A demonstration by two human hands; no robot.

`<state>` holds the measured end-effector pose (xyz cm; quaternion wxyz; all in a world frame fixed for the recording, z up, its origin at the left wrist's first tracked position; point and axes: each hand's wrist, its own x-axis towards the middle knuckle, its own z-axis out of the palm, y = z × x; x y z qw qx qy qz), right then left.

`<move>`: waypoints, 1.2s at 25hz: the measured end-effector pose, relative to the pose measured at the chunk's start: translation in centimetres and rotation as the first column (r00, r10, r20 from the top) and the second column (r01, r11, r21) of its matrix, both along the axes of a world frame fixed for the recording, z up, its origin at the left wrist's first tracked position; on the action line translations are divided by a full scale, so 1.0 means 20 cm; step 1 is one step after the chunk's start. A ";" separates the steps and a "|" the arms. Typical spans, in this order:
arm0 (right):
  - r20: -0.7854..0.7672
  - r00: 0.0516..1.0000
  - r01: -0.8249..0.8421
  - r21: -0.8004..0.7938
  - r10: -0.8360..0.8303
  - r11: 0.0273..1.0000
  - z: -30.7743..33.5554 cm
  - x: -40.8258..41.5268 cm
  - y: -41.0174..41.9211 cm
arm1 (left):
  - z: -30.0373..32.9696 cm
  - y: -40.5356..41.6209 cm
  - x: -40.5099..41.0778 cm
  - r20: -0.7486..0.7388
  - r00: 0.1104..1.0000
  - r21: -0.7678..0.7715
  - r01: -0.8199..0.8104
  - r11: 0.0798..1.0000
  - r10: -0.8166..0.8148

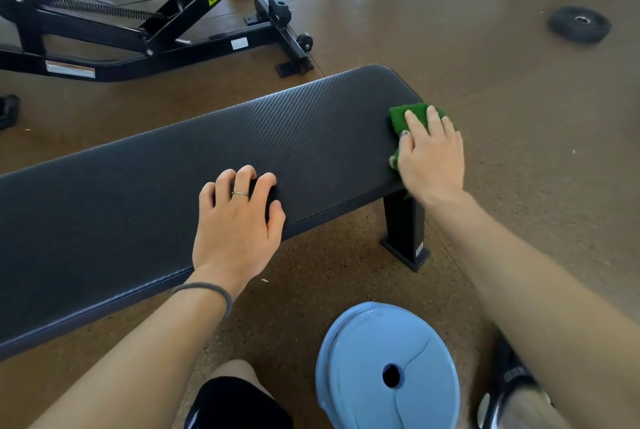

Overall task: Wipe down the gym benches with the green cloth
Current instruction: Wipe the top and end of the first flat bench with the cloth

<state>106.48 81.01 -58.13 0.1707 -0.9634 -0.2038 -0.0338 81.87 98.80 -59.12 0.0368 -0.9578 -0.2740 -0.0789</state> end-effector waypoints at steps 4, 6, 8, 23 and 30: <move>0.053 0.978 -0.201 0.016 0.200 0.979 -0.06 -0.46 0.06 | 0.01 0.00 0.00 -0.004 1.000 -0.005 -0.002 1.000 0.002; 0.042 0.951 -0.306 -0.028 0.307 0.952 -0.03 -0.39 0.04 | 0.00 0.00 0.00 -0.002 1.000 -0.009 0.004 1.000 -0.004; 0.005 0.957 -0.291 -0.038 0.291 0.956 0.00 -0.17 0.10 | 0.00 0.01 0.00 -0.006 1.000 -0.010 0.002 1.000 -0.002; -0.042 0.929 -0.370 -0.061 0.368 0.927 0.03 -0.27 0.34 | 0.00 0.03 0.00 0.003 1.000 -0.007 0.027 1.000 -0.027; -0.044 0.793 -0.608 -0.116 0.608 0.785 0.02 -0.38 0.51 | 0.02 0.00 0.01 -0.011 1.000 0.003 -0.017 1.000 0.017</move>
